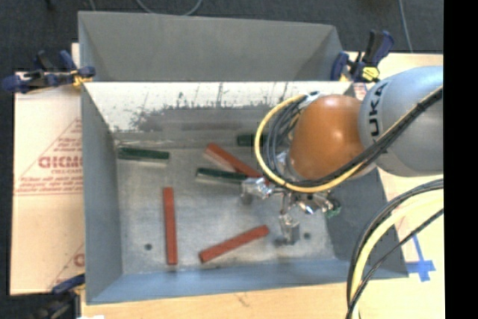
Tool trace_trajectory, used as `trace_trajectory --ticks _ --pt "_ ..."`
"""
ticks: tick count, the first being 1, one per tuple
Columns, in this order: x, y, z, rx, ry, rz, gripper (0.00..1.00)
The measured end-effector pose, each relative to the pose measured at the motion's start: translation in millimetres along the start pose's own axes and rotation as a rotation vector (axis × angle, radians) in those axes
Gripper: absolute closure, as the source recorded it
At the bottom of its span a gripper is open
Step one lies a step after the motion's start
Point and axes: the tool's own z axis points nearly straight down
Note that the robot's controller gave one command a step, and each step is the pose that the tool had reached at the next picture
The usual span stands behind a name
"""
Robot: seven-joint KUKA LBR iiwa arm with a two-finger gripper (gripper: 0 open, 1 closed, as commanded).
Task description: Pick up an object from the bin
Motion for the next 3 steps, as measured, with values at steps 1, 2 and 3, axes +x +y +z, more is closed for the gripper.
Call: trace_trajectory --ticks 1,2,3 --pt "16.8 75 -3 0.005 -0.019 -0.154 0.0" --pt "20.6 76 -1 -0.002 -0.006 -0.149 1.0" --pt "11.0 70 -90 0.0 -0.006 -0.163 1.0"
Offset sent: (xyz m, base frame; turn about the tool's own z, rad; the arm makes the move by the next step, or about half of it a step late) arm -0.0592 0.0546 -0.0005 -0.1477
